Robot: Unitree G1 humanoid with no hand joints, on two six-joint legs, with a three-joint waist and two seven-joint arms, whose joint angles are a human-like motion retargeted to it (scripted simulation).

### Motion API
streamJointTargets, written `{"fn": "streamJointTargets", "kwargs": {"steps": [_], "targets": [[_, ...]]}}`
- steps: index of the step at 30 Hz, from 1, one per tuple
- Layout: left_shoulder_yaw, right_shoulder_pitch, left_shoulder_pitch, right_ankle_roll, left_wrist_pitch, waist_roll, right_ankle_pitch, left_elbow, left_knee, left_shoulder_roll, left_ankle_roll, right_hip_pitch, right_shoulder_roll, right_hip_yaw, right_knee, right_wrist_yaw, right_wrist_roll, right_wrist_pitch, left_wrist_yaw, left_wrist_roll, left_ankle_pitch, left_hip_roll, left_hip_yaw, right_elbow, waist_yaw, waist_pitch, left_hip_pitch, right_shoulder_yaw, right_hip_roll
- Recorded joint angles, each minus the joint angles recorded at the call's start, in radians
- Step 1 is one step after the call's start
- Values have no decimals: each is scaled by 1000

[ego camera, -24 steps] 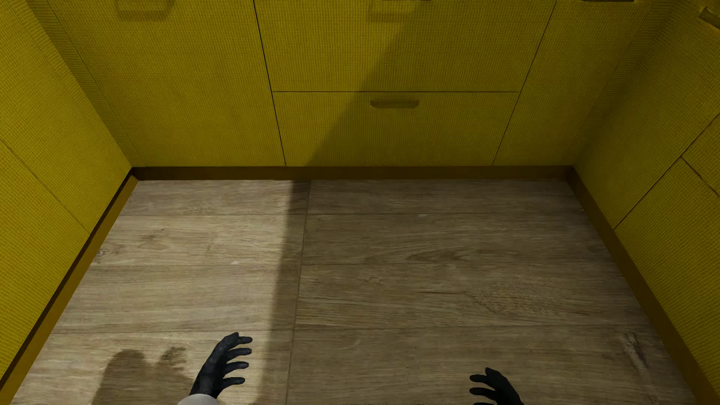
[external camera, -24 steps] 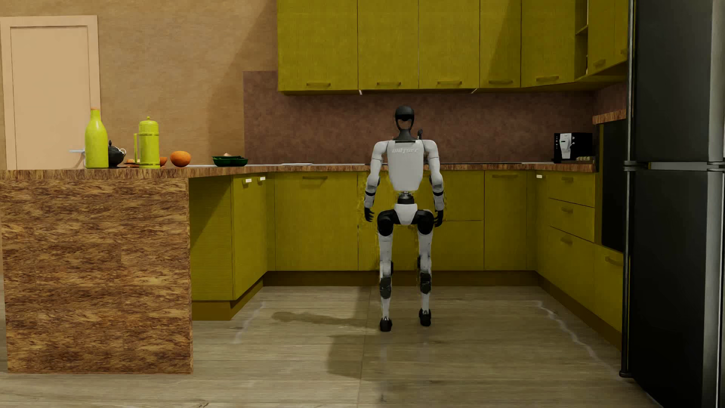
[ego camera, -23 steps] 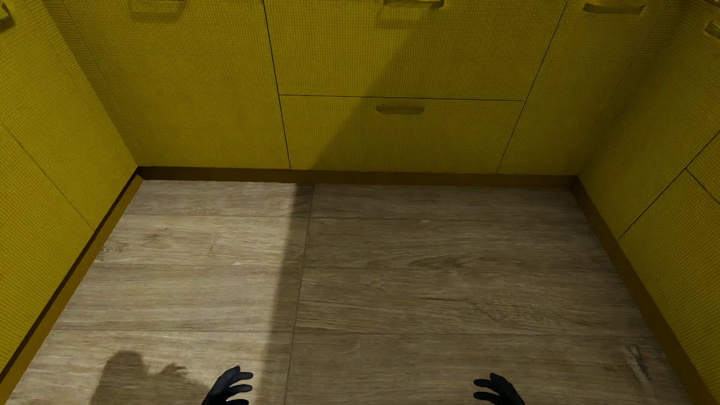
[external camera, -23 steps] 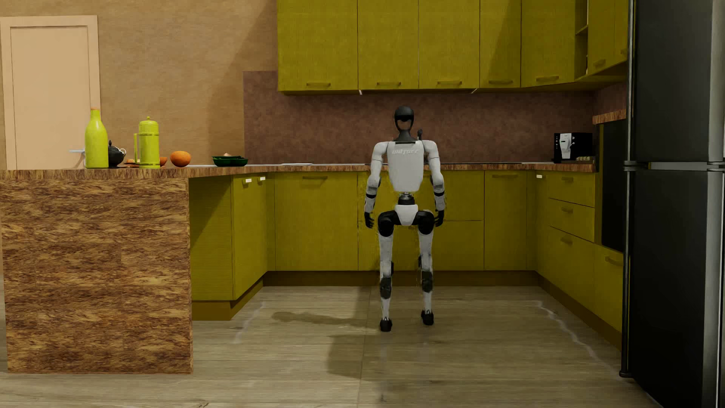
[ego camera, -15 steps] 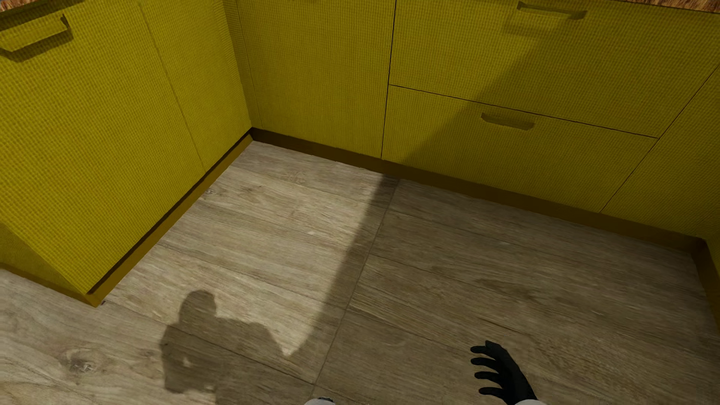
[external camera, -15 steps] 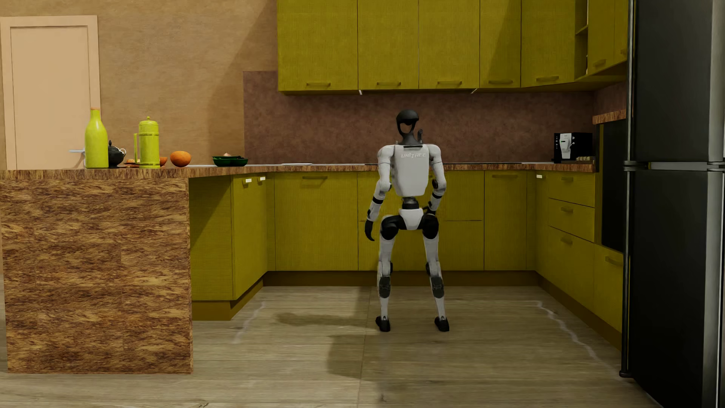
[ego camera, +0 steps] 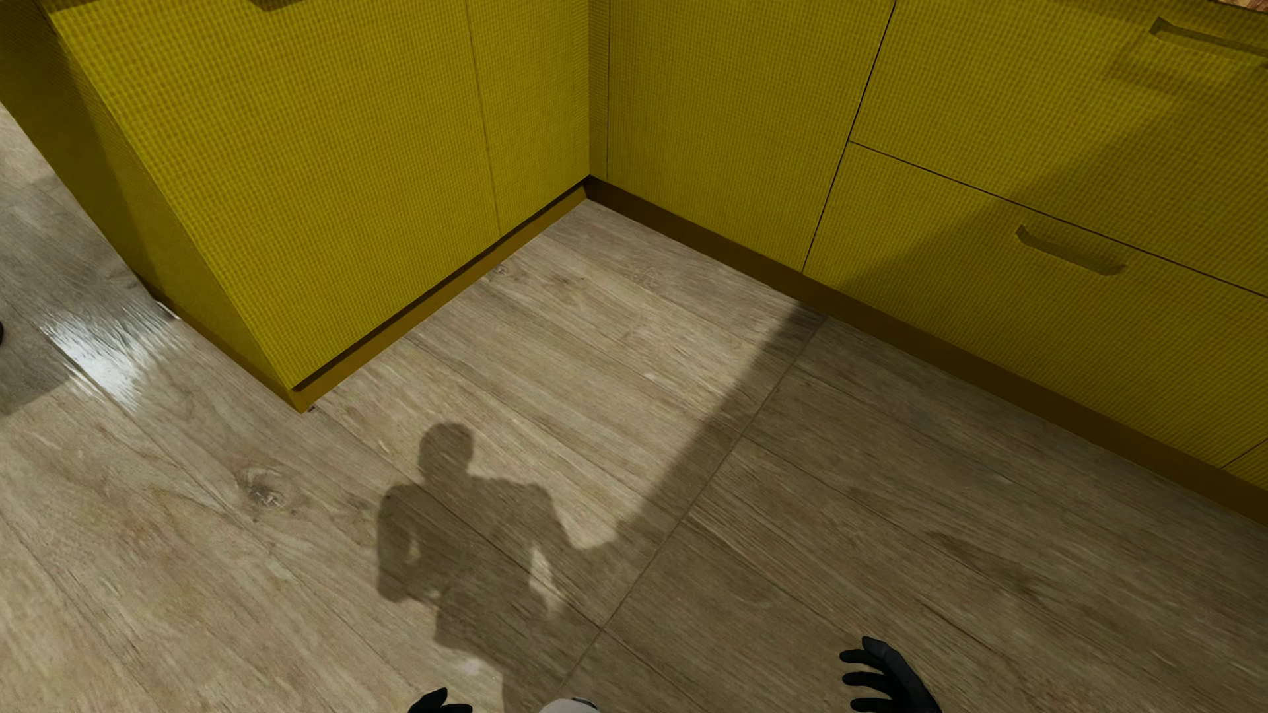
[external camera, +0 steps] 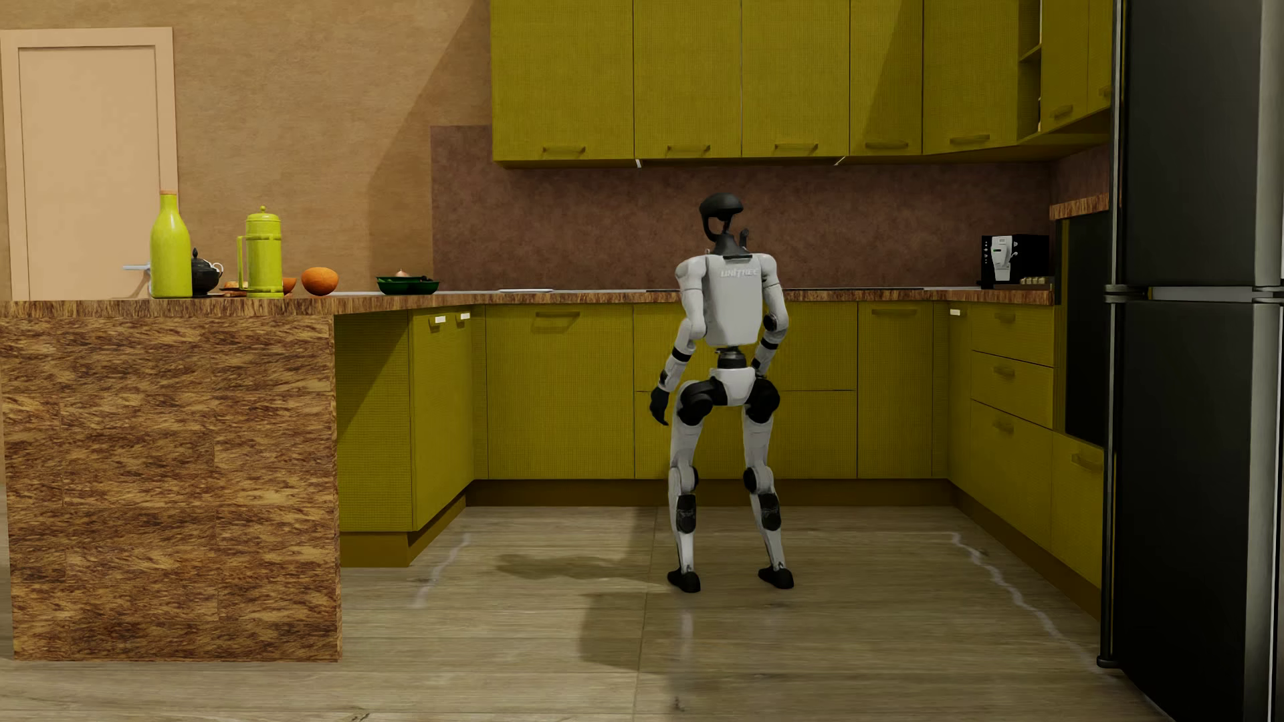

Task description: Look left

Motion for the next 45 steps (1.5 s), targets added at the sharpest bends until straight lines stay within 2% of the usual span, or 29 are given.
{"fn": "streamJointTargets", "kwargs": {"steps": [1, 2, 5, 8, 10, 11, 12, 13, 14, 16, 17, 20, 22, 25, 26, 27, 29, 32, 34, 36, 37, 38, 39, 40, 41, 42, 43, 44, 45], "targets": [[-33, -15, -14, 0, 0, 11, -1, 1, 24, 11, 27, 18, -3, -16, -8, 16, 5, 8, 0, -15, -37, 15, 8, -9, -4, 9, -2, 3, 1], [-6, -23, -19, 2, 5, 17, -18, -3, 25, 16, -7, 11, -18, -27, 16, 35, 14, 4, -14, -32, 8, 29, 19, -44, -25, 6, -10, 14, -4], [10, -3, -28, 6, 19, 13, 5, 0, 15, 17, -4, -31, 11, -3, 120, 72, 39, -52, -34, -42, 16, -7, -8, -59, -25, 15, -11, 21, -18], [20, -46, 65, -40, -65, -15, -16, -12, -37, -2, -12, -55, 30, 74, 49, 100, 19, -8, 14, -65, 55, -53, -28, -53, -50, 16, -14, 18, -19], [-10, 14, 16, 80, -87, 33, -5, -12, -48, -30, -15, -35, -27, 64, 27, 91, 14, -23, 25, -66, 63, -38, -24, -45, 23, 17, -4, 7, -20], [-37, 23, -4, 75, -77, 51, -3, 6, -56, -19, -9, -29, -28, 49, 20, 80, 18, -13, 14, -63, 64, -33, -20, -40, 27, 9, -6, 1, -27], [-30, 7, 5, 16, -49, 73, 1, -16, -42, -10, -7, -6, -14, 31, 4, 71, 25, 0, -6, -58, 38, -14, -5, -28, 16, 11, -2, -3, -25], [-11, 1, 2, -3, -18, 88, -3, -8, -42, -2, -19, -2, 4, 22, 8, 63, 33, 11, -29, -46, 44, 0, 5, -40, 12, 4, -2, 4, -25], [26, 9, 0, 22, 16, 87, -4, -11, -71, -10, -21, -5, 15, 17, 7, 56, 37, 14, -45, -37, 89, -2, 7, -49, 20, -9, 1, 21, -33], [-9, -7, 14, 11, 62, 72, 19, -25, -118, 10, 17, 11, 7, -1, -44, 65, 42, 10, -56, -41, 48, -20, 5, -22, 31, -24, 12, 8, -53], [17, 20, 6, 11, 74, 80, 24, -24, -117, -31, 21, 29, -17, -16, -59, 71, 40, -12, -50, -36, 24, -19, 6, -32, 50, -19, 16, 3, -58], [4, 6, 7, 2, 62, 64, -13, -12, -144, -4, -34, 12, 1, -31, 2, 85, 43, -25, -30, -40, 139, -4, 13, -50, 45, 1, 21, 6, -64], [-28, 21, -9, 1, 69, 62, -4, -17, -144, -27, -16, 22, -5, -44, -18, 99, 57, -34, -23, -38, 109, -5, 8, -25, 62, 4, 16, 12, -65], [0, 14, 3, -2, 51, 54, -12, -19, -143, -26, -17, 26, 7, -45, -13, 105, 80, 11, -30, -32, 110, 1, 5, -59, 55, 8, 9, 37, -60], [6, 14, 2, -4, 42, 54, -11, -20, -134, -22, -45, 17, -17, -53, -16, 112, 82, 18, -30, -26, 97, 6, 0, -56, 61, -7, -11, 29, -56], [-15, 4, 5, -4, 40, 55, -16, -27, -123, -26, -8, 25, -11, -63, -13, 113, 75, 17, -24, -11, 84, 9, 7, -44, 63, -2, -14, 5, -61], [-18, -20, 9, -5, 34, 48, -29, -15, -121, -14, -28, 21, 11, -69, 6, 103, 50, 2, -10, 3, 89, 10, 15, -39, 60, -4, -17, 14, -69], [-28, 18, 32, -4, 1, 29, -39, -7, -176, -12, -34, 33, 38, -34, -6, 86, 19, -32, 44, -45, 136, -10, -11, -38, 44, 1, -3, 51, -59], [-22, 23, 46, -4, -12, 39, -20, -28, -192, -19, -24, 42, -31, -42, -40, 106, 44, -5, 43, -72, 90, -13, -6, -26, 83, 2, -4, 13, -65], [-1, -32, 33, -3, 11, 72, -14, -6, -95, 12, 125, 68, -49, -69, -56, 125, 61, 16, 9, -56, -77, 23, 48, -14, 63, 10, -32, -9, -66], [11, -39, 21, 3, 32, 90, -42, -16, -24, 6, 136, 62, -45, -79, -11, 126, 61, 8, -2, -20, -126, 40, 69, -13, 38, 9, -51, -19, -75], [-7, -33, 7, 8, 44, 100, -76, -10, 8, 17, -78, 46, -21, -80, 47, 115, 53, 10, -8, 23, -92, 55, 66, -34, 8, 4, -65, -10, -83], [-14, -8, 3, 11, 47, 102, -92, -3, -21, 8, -34, 30, -2, -79, 72, 95, 40, 6, -15, 44, 48, 50, 54, -50, -7, -17, -73, 19, -78], [-28, 28, 4, 10, 47, 88, -93, -23, -63, -14, -33, 13, 26, -58, 112, 73, 25, 1, -16, 42, 138, 25, 31, -73, -15, -20, -67, 36, -77], [-5, 33, 40, -12, 26, 63, -95, -57, -93, -48, -33, 2, 18, 4, 116, 58, 13, 9, 3, 18, 158, -3, 4, -66, -14, -23, -74, 62, -53], [-15, 6, 54, 24, -35, 47, -105, -43, -67, -30, -29, 37, -9, 13, 46, 60, 10, 27, 38, -36, 48, -11, 12, -9, 26, -17, -81, 33, -58], [-5, -22, 56, 47, -77, 60, -101, -33, 31, -9, 10, 59, -44, -10, 33, 64, 13, 48, 55, -82, -91, 7, 42, 13, 38, -6, -94, -10, -59], [-14, -52, 47, 18, -105, 71, -127, -8, 115, 25, 68, 50, -52, -24, 69, 62, 19, 62, 61, -104, -190, 36, 60, -10, 20, -2, -85, -31, -55], [-16, -73, 26, 21, -112, 59, -136, 15, 99, 46, -55, 16, -3, -16, 151, 44, 25, 48, 56, -105, -68, 36, 49, -28, -27, 11, -91, -18, -59]]}}
